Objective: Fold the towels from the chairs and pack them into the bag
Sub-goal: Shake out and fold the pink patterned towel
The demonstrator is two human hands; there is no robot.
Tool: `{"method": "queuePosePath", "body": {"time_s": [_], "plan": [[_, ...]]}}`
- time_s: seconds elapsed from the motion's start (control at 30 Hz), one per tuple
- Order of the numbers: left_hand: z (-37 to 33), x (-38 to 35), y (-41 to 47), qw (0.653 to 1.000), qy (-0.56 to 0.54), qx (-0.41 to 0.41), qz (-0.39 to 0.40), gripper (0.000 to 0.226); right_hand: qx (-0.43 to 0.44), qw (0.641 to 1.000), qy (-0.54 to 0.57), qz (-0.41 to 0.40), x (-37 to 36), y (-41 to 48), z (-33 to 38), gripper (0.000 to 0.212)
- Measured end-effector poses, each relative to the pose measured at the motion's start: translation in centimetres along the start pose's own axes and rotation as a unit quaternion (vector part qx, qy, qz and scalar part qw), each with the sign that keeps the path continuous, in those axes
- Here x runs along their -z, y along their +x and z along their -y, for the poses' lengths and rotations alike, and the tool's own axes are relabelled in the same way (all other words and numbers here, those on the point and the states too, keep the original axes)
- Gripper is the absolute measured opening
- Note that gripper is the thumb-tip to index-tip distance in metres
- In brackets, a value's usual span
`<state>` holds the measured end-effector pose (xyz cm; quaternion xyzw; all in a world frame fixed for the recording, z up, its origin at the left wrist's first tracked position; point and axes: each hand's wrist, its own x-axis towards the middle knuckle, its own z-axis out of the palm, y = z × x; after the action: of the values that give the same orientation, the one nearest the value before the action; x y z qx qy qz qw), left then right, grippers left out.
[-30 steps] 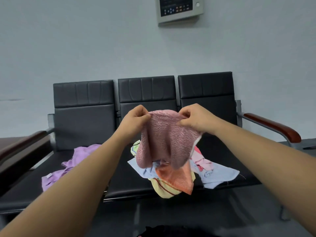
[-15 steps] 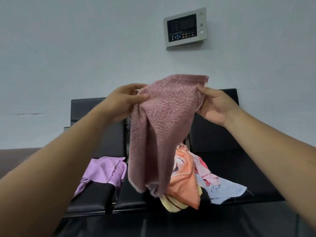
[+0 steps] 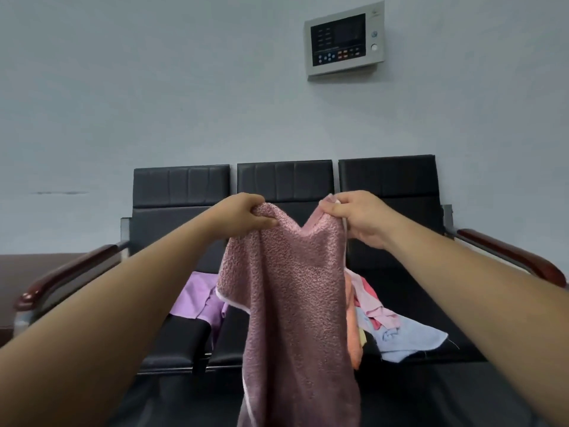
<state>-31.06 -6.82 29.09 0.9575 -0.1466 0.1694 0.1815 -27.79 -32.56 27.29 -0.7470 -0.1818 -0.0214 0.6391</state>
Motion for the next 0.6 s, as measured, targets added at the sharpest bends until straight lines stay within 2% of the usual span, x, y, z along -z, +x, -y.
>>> {"method": "queuePosePath", "body": {"time_s": [0.07, 0.13, 0.23, 0.3, 0.4, 0.43, 0.47, 0.5, 0.57, 0.6], "plan": [[1.0, 0.0, 0.0, 0.999, 0.001, 0.023, 0.027, 0.034, 0.022, 0.997, -0.025, -0.069, 0.4, 0.5, 0.1, 0.020], [2.1, -0.1, -0.5, 0.995, 0.017, 0.036, 0.089, 0.015, 0.013, 0.993, -0.012, -0.120, 1.3, 0.6, -0.2, 0.017], [3.3, -0.6, -1.4, 0.985, 0.013, 0.062, 0.162, 0.014, -0.010, 0.986, -0.005, -0.166, 2.1, 0.6, -1.8, 0.010], [3.8, -1.1, -1.9, 0.984, -0.022, 0.076, 0.163, 0.008, -0.017, 0.981, 0.007, -0.191, 2.4, 0.7, -2.8, 0.010], [5.0, -2.0, -2.6, 0.965, -0.197, 0.088, 0.147, 0.039, -0.017, 0.980, 0.017, -0.198, 3.2, 0.7, -3.8, 0.021], [5.3, -2.3, -2.8, 0.958, -0.224, 0.090, 0.152, 0.037, -0.014, 0.980, 0.013, -0.198, 3.4, 0.7, -4.0, 0.024], [5.5, -2.6, -2.7, 0.961, -0.216, 0.081, 0.154, 0.031, -0.010, 0.980, 0.006, -0.198, 3.6, 0.7, -4.2, 0.025], [5.8, -2.8, -2.4, 0.973, -0.163, 0.074, 0.146, 0.026, -0.007, 0.980, -0.003, -0.200, 3.7, 0.6, -4.3, 0.025], [5.8, -2.9, -1.8, 0.994, 0.020, 0.062, 0.092, 0.026, -0.017, 0.980, -0.016, -0.198, 3.8, 0.5, -4.5, 0.022], [5.6, -2.9, -1.5, 0.993, 0.073, 0.065, 0.059, 0.026, -0.025, 0.981, -0.015, -0.191, 3.8, 0.6, -4.6, 0.020]]}}
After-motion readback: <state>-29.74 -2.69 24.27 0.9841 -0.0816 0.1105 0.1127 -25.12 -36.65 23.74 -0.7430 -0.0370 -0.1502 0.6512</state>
